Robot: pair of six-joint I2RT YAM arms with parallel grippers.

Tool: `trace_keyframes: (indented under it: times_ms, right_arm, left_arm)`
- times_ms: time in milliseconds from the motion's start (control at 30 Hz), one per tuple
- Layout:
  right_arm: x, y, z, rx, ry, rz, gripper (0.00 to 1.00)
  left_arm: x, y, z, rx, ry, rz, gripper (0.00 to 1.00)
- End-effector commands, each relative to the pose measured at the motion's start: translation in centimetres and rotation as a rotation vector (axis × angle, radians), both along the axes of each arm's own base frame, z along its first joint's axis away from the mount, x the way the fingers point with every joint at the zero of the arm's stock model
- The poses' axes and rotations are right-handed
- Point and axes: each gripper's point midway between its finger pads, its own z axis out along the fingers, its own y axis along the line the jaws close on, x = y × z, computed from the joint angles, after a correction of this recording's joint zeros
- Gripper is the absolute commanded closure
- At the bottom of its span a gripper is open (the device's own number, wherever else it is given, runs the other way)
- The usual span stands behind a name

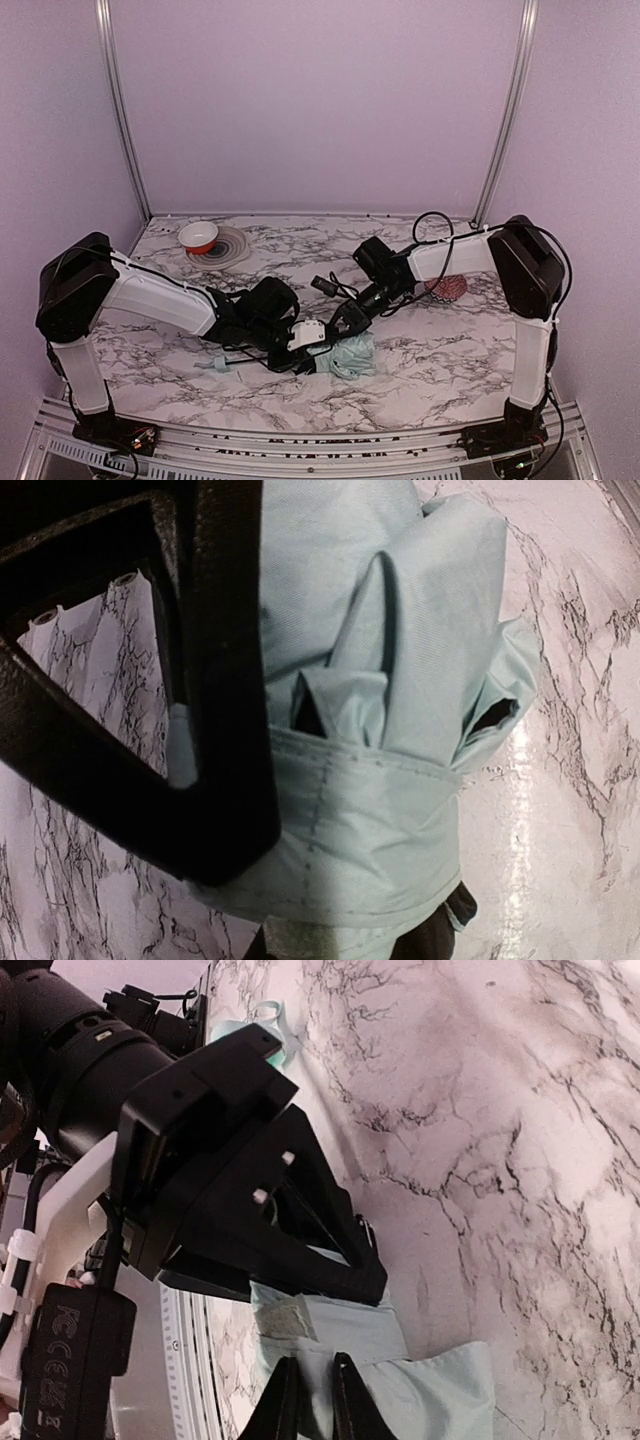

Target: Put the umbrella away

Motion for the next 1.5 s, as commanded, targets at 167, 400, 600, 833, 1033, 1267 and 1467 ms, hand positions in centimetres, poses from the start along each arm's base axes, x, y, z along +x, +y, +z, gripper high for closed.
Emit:
trace_keyframes:
  times_ms: [167, 400, 600, 833, 1033, 1267, 1467]
  right_arm:
    - [4.2, -4.0, -2.3, -0.174, 0.101, -0.233, 0.74]
    - [13.9, -10.0, 10.6, -0.095, -0.331, -0.618, 0.5]
    - [11.7, -10.0, 23.2, 0.284, -0.656, -0.737, 0.3]
    - [5.9, -6.1, 30.6, 0.61, -0.73, -0.656, 0.01]
    - [2.5, -1.6, 32.8, 0.735, -0.744, -0.499, 0.0]
    - [1.6, 1.4, 33.4, 0.779, -0.731, -0.408, 0.14]
    - [1.4, 1.5, 33.0, 0.771, -0.727, -0.393, 0.62]
  left_arm:
    - [0.5, 2.6, 0.6, -0.009, 0.046, 0.136, 1.0]
    - [5.0, 1.1, 9.5, -0.384, 0.136, 0.337, 1.0]
    - [7.8, 1.0, 20.3, -0.716, 0.076, 0.419, 1.0]
    - [5.5, 0.5, 31.0, -1.057, 0.109, 0.277, 1.0]
    - [2.0, -0.5, 33.8, -1.123, 0.107, 0.143, 1.0]
    - [-0.2, -2.0, 33.3, -1.102, 0.123, 0.055, 1.0]
    - [0.0, -2.1, 32.4, -1.085, 0.112, 0.063, 1.0]
